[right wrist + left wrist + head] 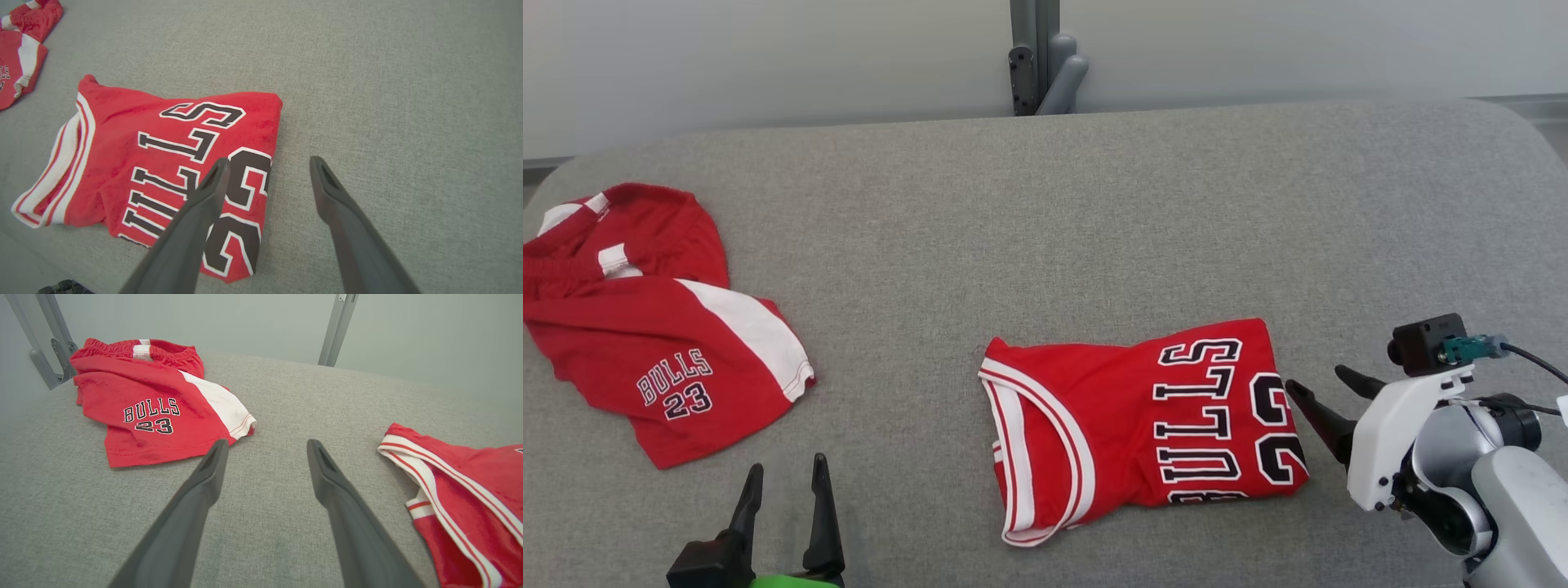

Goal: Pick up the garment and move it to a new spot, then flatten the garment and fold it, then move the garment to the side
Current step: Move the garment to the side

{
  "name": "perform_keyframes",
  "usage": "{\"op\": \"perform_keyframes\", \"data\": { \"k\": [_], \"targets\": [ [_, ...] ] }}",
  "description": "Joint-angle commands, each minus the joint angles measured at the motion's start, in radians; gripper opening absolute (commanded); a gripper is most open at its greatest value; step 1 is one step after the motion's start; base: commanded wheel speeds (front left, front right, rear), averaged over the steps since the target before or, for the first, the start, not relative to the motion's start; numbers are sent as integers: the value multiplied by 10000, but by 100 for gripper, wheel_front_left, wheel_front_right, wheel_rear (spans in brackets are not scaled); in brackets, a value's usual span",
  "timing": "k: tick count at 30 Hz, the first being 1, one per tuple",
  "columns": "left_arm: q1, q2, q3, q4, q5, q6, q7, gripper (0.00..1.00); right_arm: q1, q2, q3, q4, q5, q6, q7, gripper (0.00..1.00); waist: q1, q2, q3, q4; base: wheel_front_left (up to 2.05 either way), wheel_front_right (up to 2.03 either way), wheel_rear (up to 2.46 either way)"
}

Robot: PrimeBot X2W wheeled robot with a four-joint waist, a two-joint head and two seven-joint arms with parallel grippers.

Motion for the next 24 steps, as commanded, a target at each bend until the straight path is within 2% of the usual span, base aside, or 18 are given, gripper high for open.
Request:
{"op": "perform_keyframes", "data": {
  "k": [1, 3, 9, 10, 11, 14, 18, 24],
  "targets": [
    [-289, 21, -56, 35, -85, 44, -25, 100, -311, 31, 277, 489, 242, -3, 492, 100, 0, -1, 368, 136, 0, 0, 0],
    [-424, 21, -143, 12, -121, 77, -25, 100, -690, -35, 688, 1032, 86, 0, 718, 100, 0, -1, 515, 230, 0, 0, 0],
    [-626, 23, -156, -116, -167, 146, -25, 100, -1440, 531, 1757, 2564, 855, 0, 554, 100, 0, -1, 675, 354, 0, 0, 0],
    [-634, 21, -136, -155, -150, 156, -27, 100, -1571, 611, 1887, 2654, 1080, 1, 415, 20, 0, -1, 691, 326, 0, 0, 0],
    [-643, 23, -129, -202, -151, 155, -25, 100, -1708, 681, 1985, 2737, 1317, 1, 229, 0, 0, -1, 715, 269, 0, 0, 0],
    [-660, 21, -109, -278, -141, 125, -25, 100, -1912, 764, 2217, 2797, 1807, 1, 16, 0, 0, -1, 784, 69, 0, 0, 0],
    [-721, 21, -129, -344, -101, 89, -15, 100, -2537, 513, 2809, 2761, 2366, 0, -285, 0, 0, -1, 1106, -673, 0, 0, 0],
    [-1239, 23, -309, -474, 93, -24, -15, 100, -4036, -196, 3023, 3671, 1833, -8, -1322, 0, 0, -1, 1925, -2082, 0, 0, 0]
  ]
}}
